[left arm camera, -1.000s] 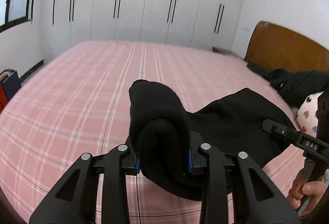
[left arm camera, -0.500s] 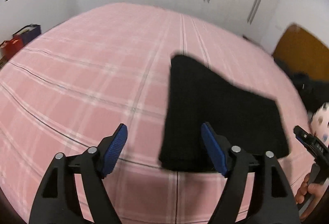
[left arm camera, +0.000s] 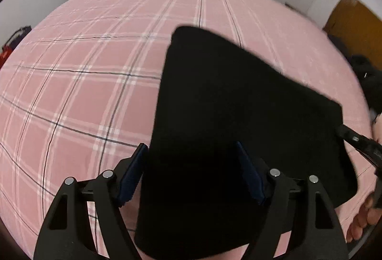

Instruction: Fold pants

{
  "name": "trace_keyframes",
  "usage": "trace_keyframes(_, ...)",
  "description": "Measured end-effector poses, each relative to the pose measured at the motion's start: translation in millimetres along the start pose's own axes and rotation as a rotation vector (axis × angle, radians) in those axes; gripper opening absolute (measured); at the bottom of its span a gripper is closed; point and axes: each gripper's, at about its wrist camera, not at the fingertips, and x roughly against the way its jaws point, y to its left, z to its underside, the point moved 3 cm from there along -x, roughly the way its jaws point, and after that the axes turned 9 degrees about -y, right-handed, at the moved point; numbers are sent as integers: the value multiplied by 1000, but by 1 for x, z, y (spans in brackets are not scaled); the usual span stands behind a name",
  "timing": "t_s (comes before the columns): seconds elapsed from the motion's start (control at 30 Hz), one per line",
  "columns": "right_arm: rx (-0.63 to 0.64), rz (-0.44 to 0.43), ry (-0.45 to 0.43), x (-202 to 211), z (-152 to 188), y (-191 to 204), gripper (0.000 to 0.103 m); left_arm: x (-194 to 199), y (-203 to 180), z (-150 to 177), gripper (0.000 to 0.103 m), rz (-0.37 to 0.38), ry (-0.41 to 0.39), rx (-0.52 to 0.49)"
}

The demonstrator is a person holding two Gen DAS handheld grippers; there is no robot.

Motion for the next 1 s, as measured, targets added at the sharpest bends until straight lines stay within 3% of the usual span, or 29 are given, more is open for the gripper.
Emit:
trace_keyframes(0.07,50,32,7,0,7,1,12,3,2,1,75,-10,-9,-7)
trace_keyframes(0.13,69,81,129,-27,26,-10,10,2,-1,5,75,-36,-2,-26)
trace_keyframes(0.3,82,62,-10,39,27,9,14,42,-17,10,76,-53,-57,-112)
trace_keyframes(0.37,119,108,33,36,46,9,14,56,-24,19,81,-76,-77,-168)
trace_keyframes(0.43,112,134,106,16,65,-2,15,53,-25,28,81,-83,-48,-192)
trace_keyframes(0.6,53,103,62,43,52,3,15,34,-18,55,78,-118,48,-176)
trace_keyframes(0.73,88,126,68,53,55,5,15,52,-19,59,78,-106,37,-156)
trace_keyframes(0.87,85,169,138,45,70,6,15,62,-24,56,78,-128,31,-186)
trace_keyframes(1.0,39,128,51,85,60,11,15,94,-29,55,78,-112,9,-178)
